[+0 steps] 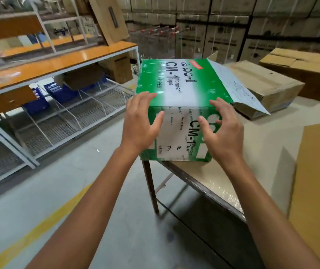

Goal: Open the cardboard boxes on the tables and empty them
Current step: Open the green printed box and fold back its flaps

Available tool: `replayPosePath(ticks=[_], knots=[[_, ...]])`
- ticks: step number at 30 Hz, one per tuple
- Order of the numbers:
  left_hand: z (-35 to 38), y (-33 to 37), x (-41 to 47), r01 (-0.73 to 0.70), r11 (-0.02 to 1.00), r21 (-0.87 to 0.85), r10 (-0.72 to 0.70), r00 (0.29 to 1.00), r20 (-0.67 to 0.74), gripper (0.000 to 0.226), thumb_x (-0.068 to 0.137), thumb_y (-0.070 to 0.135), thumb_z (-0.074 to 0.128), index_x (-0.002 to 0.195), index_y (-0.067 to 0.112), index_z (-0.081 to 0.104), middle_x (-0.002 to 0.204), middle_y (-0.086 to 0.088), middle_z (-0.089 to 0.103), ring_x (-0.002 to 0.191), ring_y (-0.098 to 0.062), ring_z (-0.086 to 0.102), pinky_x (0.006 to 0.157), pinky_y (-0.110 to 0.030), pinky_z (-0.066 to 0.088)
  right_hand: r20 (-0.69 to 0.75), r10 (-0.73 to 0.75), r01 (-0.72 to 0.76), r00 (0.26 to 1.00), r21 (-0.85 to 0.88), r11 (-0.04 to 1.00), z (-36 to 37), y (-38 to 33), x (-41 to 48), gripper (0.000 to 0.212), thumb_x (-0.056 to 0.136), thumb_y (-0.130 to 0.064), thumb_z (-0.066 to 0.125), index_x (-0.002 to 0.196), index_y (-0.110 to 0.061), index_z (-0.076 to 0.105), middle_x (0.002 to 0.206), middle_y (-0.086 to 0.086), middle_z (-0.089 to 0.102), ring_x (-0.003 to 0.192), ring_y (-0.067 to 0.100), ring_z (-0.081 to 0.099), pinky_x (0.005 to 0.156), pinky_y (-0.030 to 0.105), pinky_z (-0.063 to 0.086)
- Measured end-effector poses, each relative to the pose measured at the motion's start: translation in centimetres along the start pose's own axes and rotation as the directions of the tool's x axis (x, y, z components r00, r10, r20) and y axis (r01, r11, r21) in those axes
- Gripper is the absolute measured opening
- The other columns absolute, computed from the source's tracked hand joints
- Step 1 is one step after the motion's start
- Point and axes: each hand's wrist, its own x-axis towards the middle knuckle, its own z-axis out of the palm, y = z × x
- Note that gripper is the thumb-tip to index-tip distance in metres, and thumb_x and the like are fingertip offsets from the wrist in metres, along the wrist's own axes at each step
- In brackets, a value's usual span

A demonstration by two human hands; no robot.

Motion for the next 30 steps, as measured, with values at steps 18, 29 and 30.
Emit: replayPosePath(ticks=[18, 29, 30], knots=[[6.3, -7.4, 17.6, 0.186, 0.943, 0.276, -0.313, 0.774, 0.550, 0.076, 0.086, 0.076, 0.049, 0.150, 0.036, 0.041, 0.163, -0.009, 0.017, 0.146, -0.040, 0.025, 0.116, -0.052, 0.026, 0.341, 0.710, -0.776, 0.616, 0.110, 0.621, 2.0, 8.8, 12.5, 0.042, 0.080, -0.055, 0.075, 0.112, -0.027, 0.072, 0.095, -0.002, 0.078, 0.086, 0.022, 0.075, 0.068, 0.032, 0.058], [5.8, -11.0, 16.3, 0.431, 0.852, -0.297, -0.207, 0.799, 0.565, 0.071, 0.081, 0.054, 0.073, 0.145, 0.034, 0.050, 0.152, -0.005, 0.046, 0.122, -0.026, 0.058, 0.106, -0.047, 0.047, 0.215, 0.819, -0.823, 0.533, 0.356, 0.442, 1.2, 2.6, 7.7, 0.024, 0.090, -0.030, 0.072, 0.103, -0.010, 0.070, 0.085, 0.010, 0.078, 0.062, 0.023, 0.072, 0.052, 0.027, 0.054], [5.7, -11.2, 16.6, 0.445, 0.827, -0.344, -0.189, 0.796, 0.575, 0.067, 0.084, 0.049, 0.074, 0.144, 0.032, 0.052, 0.149, -0.003, 0.051, 0.118, -0.024, 0.061, 0.103, -0.046, 0.049, 0.183, 0.822, -0.817, 0.539, 0.351, 0.458, 1.1, 1.7, 7.5, 0.024, 0.090, -0.031, 0.072, 0.102, -0.010, 0.070, 0.085, 0.010, 0.078, 0.064, 0.024, 0.073, 0.054, 0.027, 0.054]])
